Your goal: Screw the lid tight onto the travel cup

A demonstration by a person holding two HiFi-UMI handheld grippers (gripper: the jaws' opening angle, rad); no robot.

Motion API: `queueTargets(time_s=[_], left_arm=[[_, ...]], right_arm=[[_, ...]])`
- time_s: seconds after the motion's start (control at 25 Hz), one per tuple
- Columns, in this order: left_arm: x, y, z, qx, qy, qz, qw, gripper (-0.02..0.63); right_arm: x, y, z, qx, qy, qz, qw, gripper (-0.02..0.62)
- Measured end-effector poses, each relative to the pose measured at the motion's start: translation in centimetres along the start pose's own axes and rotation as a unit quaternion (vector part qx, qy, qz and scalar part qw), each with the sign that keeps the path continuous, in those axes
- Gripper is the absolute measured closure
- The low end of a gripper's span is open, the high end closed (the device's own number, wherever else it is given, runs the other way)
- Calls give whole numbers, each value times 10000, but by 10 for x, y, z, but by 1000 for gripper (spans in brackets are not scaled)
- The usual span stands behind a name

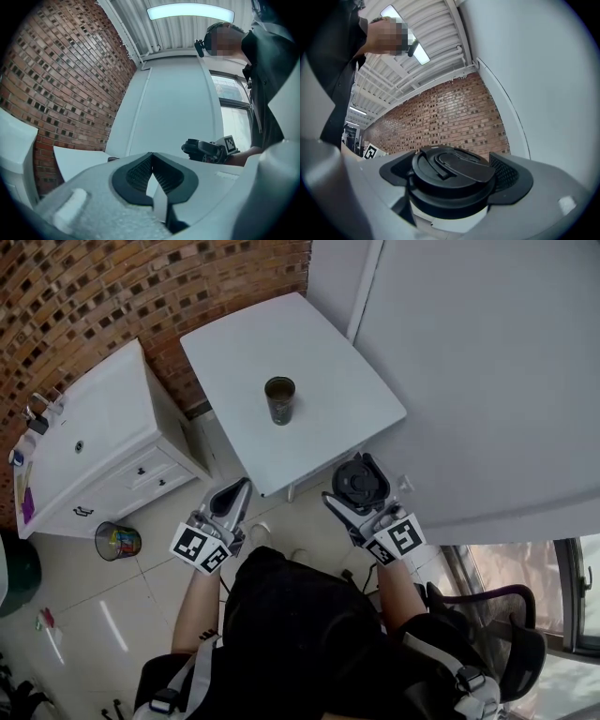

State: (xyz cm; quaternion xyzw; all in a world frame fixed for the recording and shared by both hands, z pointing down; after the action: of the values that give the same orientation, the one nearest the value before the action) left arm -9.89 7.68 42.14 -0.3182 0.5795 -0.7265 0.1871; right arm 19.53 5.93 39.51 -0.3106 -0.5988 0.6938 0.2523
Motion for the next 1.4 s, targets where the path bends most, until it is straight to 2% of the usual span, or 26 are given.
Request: queueTargets(time_s=[0.48,0.8,1.04,1.4], left_arm=[[91,23,32,-66,-122,-61,9999,604],[144,43,38,-155,-156,-10,9998,604],[169,45,48,-118,-161,1,9998,604],[170,55,90,-158,-83,106,9998,604]], right_arm=[[-31,23,90,-68,-139,-79,9998,110],[-37,40,148,-92,-123,-309,9994,110],[-42,47,170,-121,-51,-375,9992,110],[-83,63,184,-129,150,-423,9989,110]])
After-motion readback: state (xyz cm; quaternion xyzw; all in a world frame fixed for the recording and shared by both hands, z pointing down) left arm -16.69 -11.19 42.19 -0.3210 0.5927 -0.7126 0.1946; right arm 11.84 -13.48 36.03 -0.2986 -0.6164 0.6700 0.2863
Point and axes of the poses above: the fingertips, and each gripper's own axes: z forward along the fingers, x to its left, y out of its top, the point moved 8 cm from there along -z, backward along the fingers, and after that the axes turned 11 degrees about x, right-handed, at the moved point
